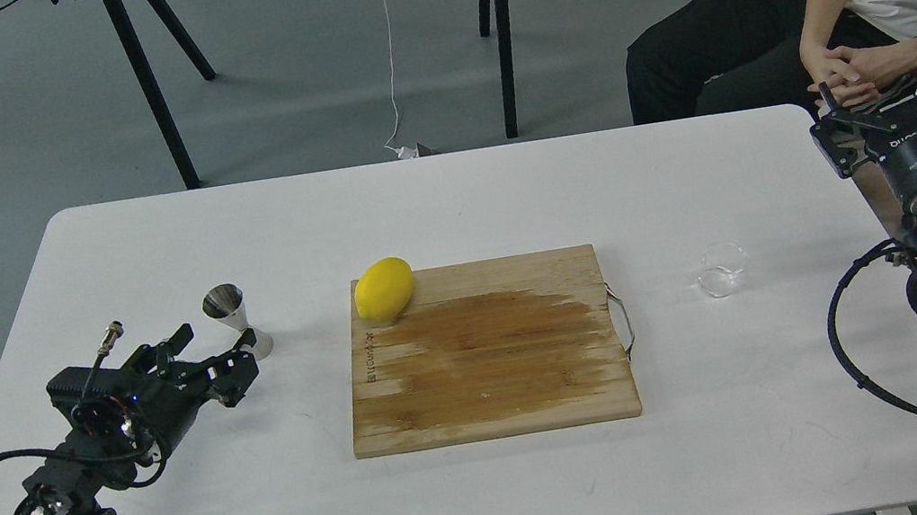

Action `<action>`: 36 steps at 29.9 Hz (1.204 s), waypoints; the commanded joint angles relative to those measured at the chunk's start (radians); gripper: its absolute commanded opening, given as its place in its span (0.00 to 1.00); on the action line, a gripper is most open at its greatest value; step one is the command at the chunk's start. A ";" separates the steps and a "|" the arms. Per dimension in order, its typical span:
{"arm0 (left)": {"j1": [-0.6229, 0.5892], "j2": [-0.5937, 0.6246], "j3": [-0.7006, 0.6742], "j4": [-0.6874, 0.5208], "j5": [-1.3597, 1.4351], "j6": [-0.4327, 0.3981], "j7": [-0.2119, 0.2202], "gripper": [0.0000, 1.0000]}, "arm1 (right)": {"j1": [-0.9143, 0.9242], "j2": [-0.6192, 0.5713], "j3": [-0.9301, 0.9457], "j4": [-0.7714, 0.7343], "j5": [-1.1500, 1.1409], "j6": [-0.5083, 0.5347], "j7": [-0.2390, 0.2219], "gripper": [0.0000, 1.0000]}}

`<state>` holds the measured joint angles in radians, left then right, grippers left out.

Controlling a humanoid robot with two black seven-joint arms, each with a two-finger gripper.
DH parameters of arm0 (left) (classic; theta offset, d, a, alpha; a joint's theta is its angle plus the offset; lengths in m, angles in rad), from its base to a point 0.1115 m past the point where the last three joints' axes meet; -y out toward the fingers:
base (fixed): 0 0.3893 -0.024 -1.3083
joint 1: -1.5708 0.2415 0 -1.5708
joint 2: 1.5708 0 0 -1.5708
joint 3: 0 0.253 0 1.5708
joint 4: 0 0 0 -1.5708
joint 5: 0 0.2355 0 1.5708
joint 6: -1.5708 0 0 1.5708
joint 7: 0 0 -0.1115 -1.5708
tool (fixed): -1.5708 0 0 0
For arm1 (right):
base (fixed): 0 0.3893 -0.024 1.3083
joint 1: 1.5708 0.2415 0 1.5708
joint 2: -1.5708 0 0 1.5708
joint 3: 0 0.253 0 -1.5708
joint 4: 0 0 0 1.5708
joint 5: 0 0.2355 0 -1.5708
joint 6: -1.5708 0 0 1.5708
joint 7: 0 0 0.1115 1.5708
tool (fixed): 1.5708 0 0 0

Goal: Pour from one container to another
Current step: 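Close the left gripper around the metal jigger, then lift the jigger with the left gripper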

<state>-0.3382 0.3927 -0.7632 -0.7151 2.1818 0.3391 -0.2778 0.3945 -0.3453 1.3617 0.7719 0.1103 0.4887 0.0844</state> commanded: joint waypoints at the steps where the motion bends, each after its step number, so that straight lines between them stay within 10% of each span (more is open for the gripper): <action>1: -0.015 -0.029 0.028 0.020 0.000 0.011 0.002 0.83 | -0.003 0.000 0.004 -0.002 -0.001 0.000 0.000 1.00; 10: -0.076 -0.083 0.035 0.147 0.000 0.027 -0.001 0.69 | -0.003 -0.004 0.007 -0.003 -0.001 0.000 0.000 1.00; 24: -0.078 -0.092 0.035 0.149 0.000 0.040 0.000 0.09 | -0.017 -0.004 0.008 -0.003 -0.001 0.000 0.001 1.00; 36: -0.165 -0.081 0.033 0.111 0.000 0.150 0.005 0.08 | -0.034 -0.008 0.027 -0.002 0.000 0.000 0.001 1.00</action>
<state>-0.4662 0.3023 -0.7303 -0.5832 2.1816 0.4575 -0.2760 0.3677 -0.3513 1.3750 0.7696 0.1104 0.4887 0.0860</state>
